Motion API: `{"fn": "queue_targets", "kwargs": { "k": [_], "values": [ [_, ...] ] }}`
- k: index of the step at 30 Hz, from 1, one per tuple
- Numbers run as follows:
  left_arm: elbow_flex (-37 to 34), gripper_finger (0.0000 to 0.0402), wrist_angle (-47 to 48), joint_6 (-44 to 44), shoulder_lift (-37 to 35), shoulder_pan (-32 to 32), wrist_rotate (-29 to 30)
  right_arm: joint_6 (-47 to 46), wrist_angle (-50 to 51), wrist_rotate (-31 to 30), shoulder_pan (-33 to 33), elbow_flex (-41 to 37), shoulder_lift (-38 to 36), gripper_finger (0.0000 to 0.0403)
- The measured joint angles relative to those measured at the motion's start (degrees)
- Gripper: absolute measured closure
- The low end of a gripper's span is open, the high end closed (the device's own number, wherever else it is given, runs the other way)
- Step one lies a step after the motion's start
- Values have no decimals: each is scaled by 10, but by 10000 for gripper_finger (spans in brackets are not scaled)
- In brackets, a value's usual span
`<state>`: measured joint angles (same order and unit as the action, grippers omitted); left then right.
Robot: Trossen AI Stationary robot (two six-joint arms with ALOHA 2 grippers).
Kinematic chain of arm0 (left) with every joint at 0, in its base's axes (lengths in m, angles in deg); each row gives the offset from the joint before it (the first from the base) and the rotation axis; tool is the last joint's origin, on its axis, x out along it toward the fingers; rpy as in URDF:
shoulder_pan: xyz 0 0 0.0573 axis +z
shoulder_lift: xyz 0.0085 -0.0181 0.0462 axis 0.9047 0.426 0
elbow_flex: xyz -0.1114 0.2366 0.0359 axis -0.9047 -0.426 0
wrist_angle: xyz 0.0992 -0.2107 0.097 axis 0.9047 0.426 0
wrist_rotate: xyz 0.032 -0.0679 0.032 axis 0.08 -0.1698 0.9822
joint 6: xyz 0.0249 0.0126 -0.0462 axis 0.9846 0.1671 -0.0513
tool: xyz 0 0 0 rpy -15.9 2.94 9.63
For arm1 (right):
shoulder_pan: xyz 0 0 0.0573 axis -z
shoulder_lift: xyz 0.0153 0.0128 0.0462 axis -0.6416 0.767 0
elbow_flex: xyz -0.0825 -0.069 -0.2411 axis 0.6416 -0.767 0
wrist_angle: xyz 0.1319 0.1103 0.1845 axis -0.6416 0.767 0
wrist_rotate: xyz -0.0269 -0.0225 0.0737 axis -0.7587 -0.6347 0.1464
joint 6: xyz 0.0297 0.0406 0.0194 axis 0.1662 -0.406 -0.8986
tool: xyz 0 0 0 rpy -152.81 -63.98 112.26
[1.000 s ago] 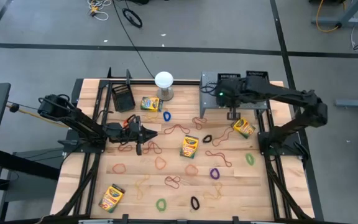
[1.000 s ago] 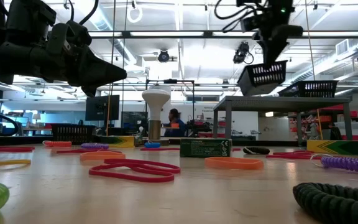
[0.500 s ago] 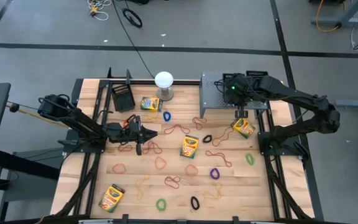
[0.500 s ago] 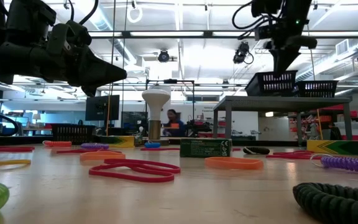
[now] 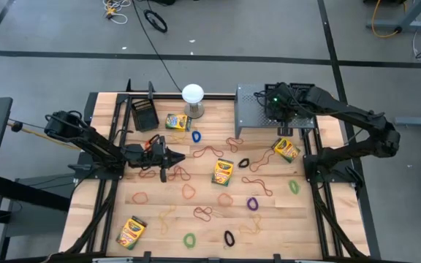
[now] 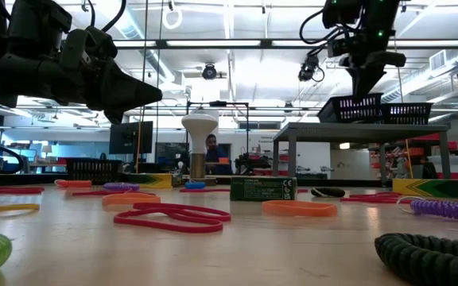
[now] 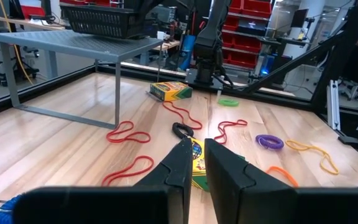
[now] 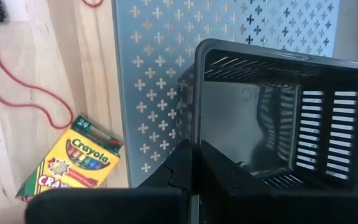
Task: Pick & Place Office Desk Supplies
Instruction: Put the black basket on the shelf
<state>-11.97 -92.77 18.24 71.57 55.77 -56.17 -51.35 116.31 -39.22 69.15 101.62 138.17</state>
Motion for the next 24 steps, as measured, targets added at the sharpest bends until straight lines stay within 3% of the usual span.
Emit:
{"fn": "queue_targets", "kwargs": {
  "k": [10,24],
  "values": [
    [0,354,0,-1,0,0,0,5,0,-1,0,0,0,379],
    [0,354,0,-11,0,0,0,-2,0,-35,-1,0,0,326]
  ]
}}
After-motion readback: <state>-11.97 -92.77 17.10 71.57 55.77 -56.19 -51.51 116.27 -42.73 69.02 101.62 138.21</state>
